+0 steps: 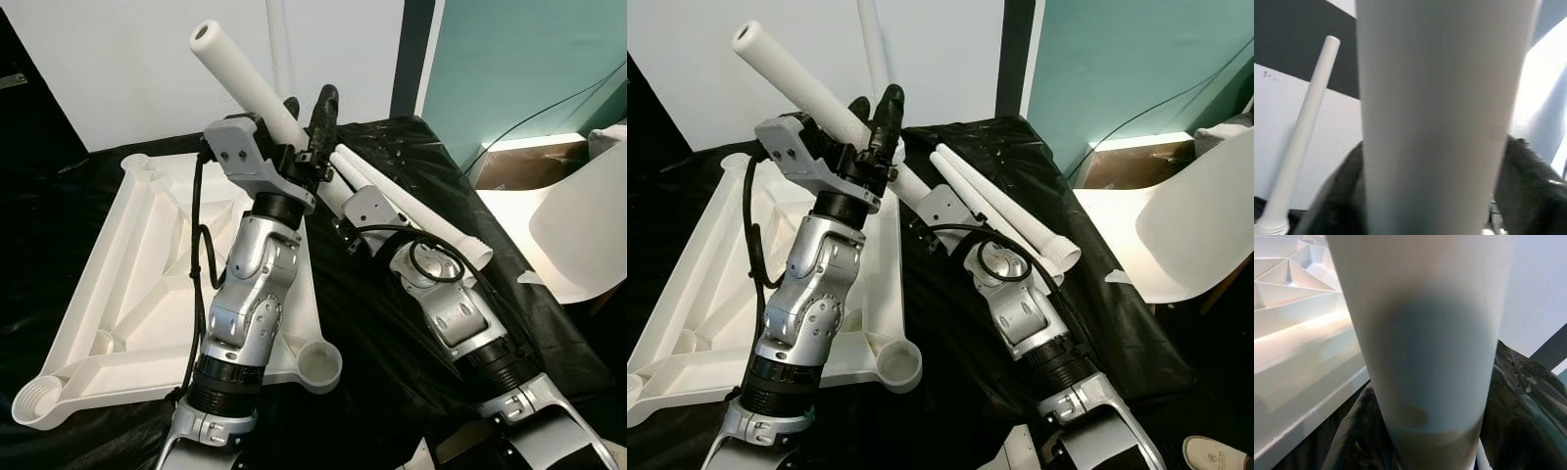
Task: Building children table
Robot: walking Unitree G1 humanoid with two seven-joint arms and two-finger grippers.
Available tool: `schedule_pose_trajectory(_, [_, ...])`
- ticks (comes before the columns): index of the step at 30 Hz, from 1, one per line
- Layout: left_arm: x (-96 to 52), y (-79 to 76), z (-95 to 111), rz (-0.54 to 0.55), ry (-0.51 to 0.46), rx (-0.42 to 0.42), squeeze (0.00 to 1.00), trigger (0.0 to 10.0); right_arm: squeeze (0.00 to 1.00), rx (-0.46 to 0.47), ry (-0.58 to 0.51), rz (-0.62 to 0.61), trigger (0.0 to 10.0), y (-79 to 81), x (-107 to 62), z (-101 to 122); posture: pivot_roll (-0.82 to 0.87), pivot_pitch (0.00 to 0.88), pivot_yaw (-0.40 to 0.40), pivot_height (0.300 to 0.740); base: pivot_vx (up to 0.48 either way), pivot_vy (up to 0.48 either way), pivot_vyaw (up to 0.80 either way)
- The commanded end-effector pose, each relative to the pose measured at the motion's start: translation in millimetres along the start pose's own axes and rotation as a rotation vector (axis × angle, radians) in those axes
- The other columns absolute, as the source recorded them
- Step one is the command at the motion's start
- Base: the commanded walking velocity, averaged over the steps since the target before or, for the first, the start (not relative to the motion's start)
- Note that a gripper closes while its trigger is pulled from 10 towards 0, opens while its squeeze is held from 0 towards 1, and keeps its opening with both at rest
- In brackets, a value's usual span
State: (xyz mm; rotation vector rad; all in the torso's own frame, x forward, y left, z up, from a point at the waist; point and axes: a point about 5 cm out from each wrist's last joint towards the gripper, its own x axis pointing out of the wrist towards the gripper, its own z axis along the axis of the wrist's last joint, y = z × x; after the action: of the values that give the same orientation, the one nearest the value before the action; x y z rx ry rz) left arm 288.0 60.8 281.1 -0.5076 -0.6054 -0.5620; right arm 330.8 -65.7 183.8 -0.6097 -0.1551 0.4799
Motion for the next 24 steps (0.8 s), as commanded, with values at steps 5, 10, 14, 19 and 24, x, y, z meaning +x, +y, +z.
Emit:
schedule_pose_trajectory(5, [-30.2,-25.1,-3.5,-0.480,0.184,-0.138,0.00,10.0,0.00,0.016,-0.011,-0.037,0.0,-3.4,7.0,4.2,0.05,0.000,0.057,0.740,0.000,0.000,0.00])
schedule_pose_trajectory(10, [-63.2,-16.6,-20.5,-0.581,0.385,-0.141,0.00,10.0,0.00,0.028,0.006,-0.100,10.0,-10.1,9.3,2.1,0.06,0.000,0.058,0.740,0.000,0.000,0.00])
schedule_pose_trajectory(14, [-76.2,-10.0,-27.7,-0.590,0.469,-0.122,0.00,10.0,0.00,0.034,0.004,-0.111,10.0,-12.1,10.4,1.9,0.06,0.000,0.061,0.740,0.000,0.000,0.00])
schedule_pose_trajectory(19, [-84.0,-2.5,-28.3,-0.563,0.511,-0.127,0.00,10.0,0.00,0.033,0.003,-0.108,10.0,-11.5,12.2,1.5,0.07,0.000,0.062,0.740,0.000,0.000,0.00])
schedule_pose_trajectory(24, [-105.2,1.1,-26.9,-0.605,0.629,-0.238,0.00,10.0,0.00,0.036,-0.005,-0.102,10.0,-8.9,14.4,2.3,0.07,0.000,0.062,0.740,0.000,0.000,0.00])
